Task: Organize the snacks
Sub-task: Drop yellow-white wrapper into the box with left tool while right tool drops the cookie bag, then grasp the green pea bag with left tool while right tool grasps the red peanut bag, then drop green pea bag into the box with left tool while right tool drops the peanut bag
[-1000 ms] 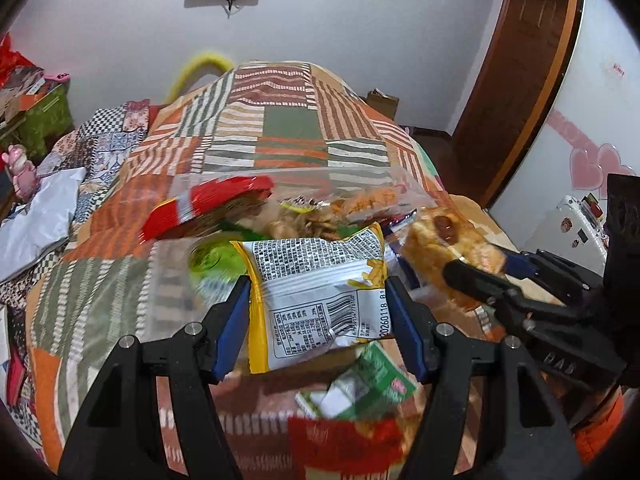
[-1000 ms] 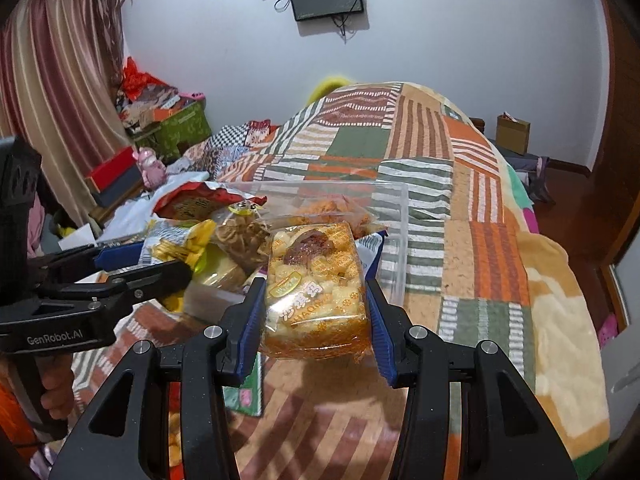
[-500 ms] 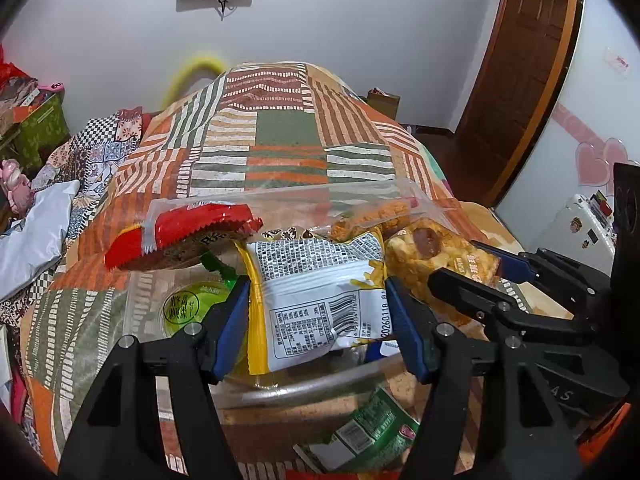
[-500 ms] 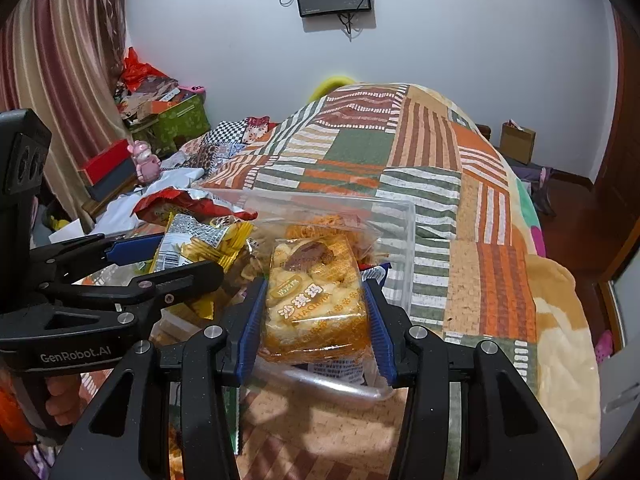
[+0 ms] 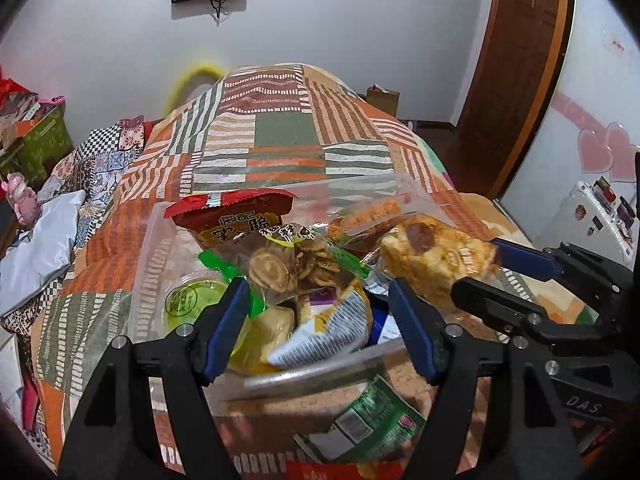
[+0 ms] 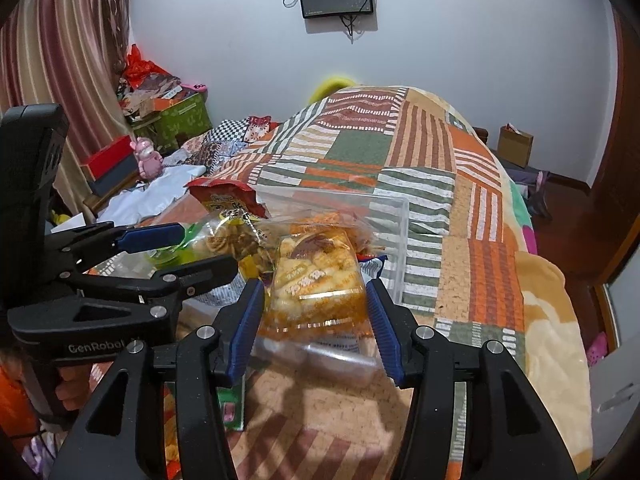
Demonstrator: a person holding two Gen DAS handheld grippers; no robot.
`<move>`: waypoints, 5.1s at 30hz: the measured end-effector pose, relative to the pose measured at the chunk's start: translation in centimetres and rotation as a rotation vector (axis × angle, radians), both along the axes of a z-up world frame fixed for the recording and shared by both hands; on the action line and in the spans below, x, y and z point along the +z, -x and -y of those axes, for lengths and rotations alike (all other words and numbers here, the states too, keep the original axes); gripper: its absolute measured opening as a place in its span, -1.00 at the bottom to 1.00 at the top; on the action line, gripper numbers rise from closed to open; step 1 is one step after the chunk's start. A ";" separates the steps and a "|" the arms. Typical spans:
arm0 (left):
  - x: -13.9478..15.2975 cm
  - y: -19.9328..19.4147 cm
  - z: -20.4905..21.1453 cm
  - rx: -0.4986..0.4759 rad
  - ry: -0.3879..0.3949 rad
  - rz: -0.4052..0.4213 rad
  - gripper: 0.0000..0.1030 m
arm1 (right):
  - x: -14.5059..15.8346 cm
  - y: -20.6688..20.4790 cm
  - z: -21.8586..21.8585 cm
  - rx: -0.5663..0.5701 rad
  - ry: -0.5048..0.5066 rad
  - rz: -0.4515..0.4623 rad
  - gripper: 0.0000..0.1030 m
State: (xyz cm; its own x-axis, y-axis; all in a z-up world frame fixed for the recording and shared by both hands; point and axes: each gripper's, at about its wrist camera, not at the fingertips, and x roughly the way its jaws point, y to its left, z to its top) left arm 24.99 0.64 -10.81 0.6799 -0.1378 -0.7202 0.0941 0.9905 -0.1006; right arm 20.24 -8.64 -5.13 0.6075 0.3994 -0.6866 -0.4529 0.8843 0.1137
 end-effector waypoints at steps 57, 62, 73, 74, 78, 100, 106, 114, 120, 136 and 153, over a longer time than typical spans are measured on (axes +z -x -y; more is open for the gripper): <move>-4.3 15.3 -9.6 0.171 0.080 -0.135 0.55 | -6.7 8.9 -8.2 0.219 0.083 -0.158 0.66; -4.1 15.2 -9.2 0.171 0.066 -0.133 0.55 | -6.4 8.8 -6.9 0.201 -0.007 -0.194 0.21; -3.7 13.5 -5.9 0.115 0.044 -0.133 0.55 | -5.0 10.0 -1.7 0.100 -0.073 -0.155 0.14; -3.8 13.0 -5.3 0.102 0.046 -0.140 0.55 | -4.8 10.0 -1.0 0.081 -0.079 -0.151 0.14; -4.3 11.0 -3.2 0.063 0.051 -0.167 0.55 | -4.1 9.4 2.2 0.013 -0.111 -0.134 0.14; -7.6 3.3 3.8 -0.149 -0.031 -0.261 0.66 | -3.2 7.3 8.3 -0.075 -0.208 -0.126 0.14; -7.6 5.6 3.9 -0.183 -0.049 -0.234 0.45 | -3.3 7.3 7.7 -0.066 -0.207 -0.129 0.14; -7.1 7.1 3.2 -0.123 -0.062 -0.181 0.02 | -2.5 7.7 6.6 -0.049 -0.210 -0.116 0.14; -5.0 9.2 1.1 -0.081 -0.026 -0.125 0.01 | -1.5 7.4 5.8 -0.042 -0.207 -0.091 0.14; 1.3 7.4 -4.7 0.063 0.073 0.030 0.02 | 2.2 4.0 1.0 0.019 -0.205 0.015 0.14; 0.3 1.2 -7.2 0.104 0.048 0.040 0.02 | 0.4 -1.6 -4.5 0.088 -0.128 0.002 0.15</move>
State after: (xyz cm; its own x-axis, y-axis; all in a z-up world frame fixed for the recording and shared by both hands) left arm 23.83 7.86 -10.47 0.7204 -0.0990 -0.6865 -0.0038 0.9892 -0.1466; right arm 21.86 -4.15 -4.69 0.5675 0.5354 -0.6255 -0.5284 0.8194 0.2219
